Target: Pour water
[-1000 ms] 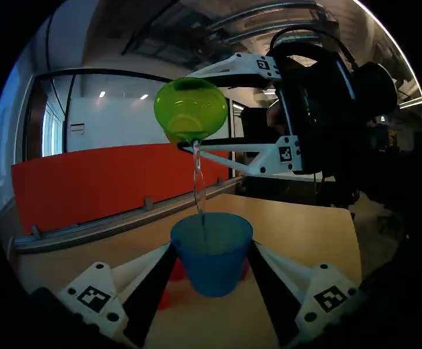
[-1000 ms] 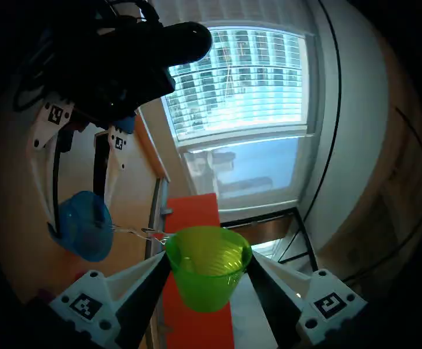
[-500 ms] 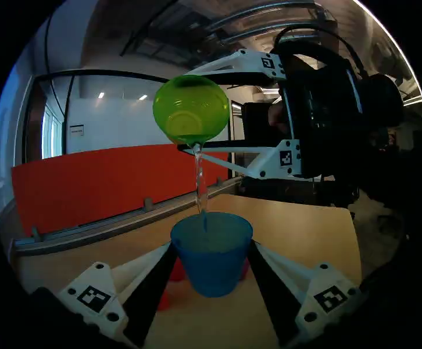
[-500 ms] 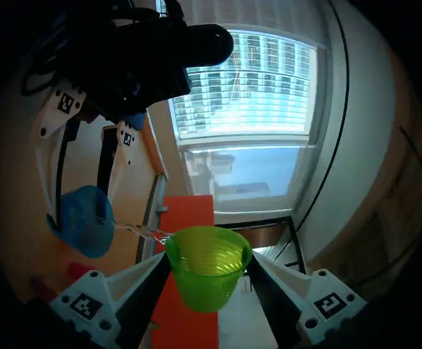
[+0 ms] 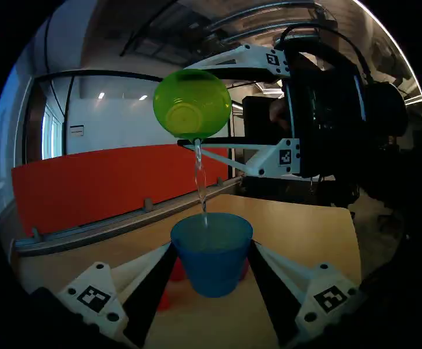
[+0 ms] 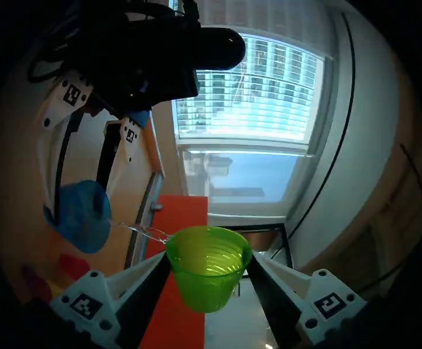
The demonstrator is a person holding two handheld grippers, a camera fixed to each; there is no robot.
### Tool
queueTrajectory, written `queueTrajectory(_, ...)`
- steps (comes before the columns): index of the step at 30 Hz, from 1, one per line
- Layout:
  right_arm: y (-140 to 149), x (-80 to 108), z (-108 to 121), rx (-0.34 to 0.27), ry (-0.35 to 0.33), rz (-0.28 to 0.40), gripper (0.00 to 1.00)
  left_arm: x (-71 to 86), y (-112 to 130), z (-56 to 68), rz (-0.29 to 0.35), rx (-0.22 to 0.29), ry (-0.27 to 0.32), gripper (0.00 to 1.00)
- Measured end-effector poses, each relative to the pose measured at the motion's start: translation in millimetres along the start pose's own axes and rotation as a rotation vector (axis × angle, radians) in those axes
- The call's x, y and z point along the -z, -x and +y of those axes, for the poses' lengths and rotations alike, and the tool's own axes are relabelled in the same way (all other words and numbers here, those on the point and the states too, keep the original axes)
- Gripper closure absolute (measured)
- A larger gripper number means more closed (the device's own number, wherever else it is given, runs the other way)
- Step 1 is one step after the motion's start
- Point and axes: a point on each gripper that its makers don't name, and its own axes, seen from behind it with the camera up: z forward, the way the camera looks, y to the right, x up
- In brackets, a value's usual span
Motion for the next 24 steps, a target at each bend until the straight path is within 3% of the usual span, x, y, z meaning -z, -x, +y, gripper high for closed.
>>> queueTrajectory(7,-8.3,-1.0,0.3,0.043,0.008,0.002,0.1,-0.5,-0.7,0.3,0.0,-0.003,-0.001,0.15)
queueTrajectory(24,-17.4,-0.9,-0.3,0.078,0.015,0.01,0.1,-1.1,-1.3,0.7,0.004,0.002,-0.001,0.15)
